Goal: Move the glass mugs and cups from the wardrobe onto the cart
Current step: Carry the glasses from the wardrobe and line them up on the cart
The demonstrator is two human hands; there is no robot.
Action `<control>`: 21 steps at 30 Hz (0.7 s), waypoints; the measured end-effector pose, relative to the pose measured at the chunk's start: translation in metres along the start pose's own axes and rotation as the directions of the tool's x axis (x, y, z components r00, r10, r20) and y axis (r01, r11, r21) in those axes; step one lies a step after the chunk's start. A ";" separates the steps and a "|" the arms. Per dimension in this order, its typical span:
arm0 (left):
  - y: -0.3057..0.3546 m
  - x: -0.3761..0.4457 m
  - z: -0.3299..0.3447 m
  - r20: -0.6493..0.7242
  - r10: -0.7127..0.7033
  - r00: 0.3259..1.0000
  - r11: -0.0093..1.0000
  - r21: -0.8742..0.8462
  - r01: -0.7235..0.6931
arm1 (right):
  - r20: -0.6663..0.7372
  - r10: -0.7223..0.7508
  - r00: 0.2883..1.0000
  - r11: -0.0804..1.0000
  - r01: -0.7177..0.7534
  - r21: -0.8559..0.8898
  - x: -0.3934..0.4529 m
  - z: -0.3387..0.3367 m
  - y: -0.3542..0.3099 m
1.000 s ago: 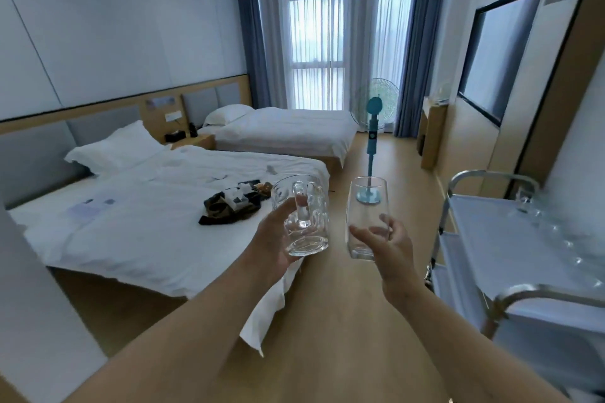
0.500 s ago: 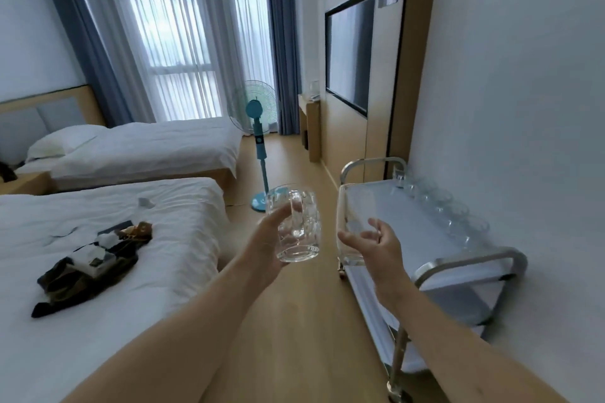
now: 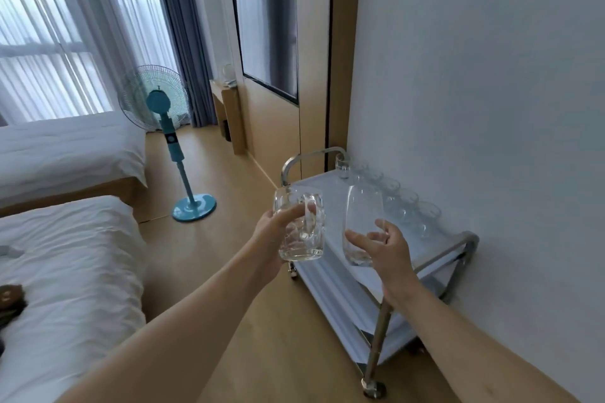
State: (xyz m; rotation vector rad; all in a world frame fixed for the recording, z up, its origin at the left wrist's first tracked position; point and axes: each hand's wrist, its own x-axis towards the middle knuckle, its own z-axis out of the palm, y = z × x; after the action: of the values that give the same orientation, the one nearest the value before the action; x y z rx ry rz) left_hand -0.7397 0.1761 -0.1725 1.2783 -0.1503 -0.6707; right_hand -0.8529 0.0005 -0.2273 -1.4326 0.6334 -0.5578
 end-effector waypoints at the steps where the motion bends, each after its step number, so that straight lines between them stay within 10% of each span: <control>1: -0.001 0.010 -0.001 0.003 -0.025 1.000 1.000 -0.003 0.025 | -0.017 0.010 1.000 1.000 -0.010 -0.005 0.007 -0.001 0.003; 21: 0.014 0.238 0.021 -0.071 -0.173 0.982 0.976 0.126 0.180 | -0.034 0.093 0.995 0.994 -0.091 0.062 0.227 0.021 0.028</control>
State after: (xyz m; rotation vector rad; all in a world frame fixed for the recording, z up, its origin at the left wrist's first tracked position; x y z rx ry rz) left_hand -0.5527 0.0320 -0.2145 1.4487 -0.0321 -0.7840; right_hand -0.6754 -0.1397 -0.2695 -1.3324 0.7024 -0.5274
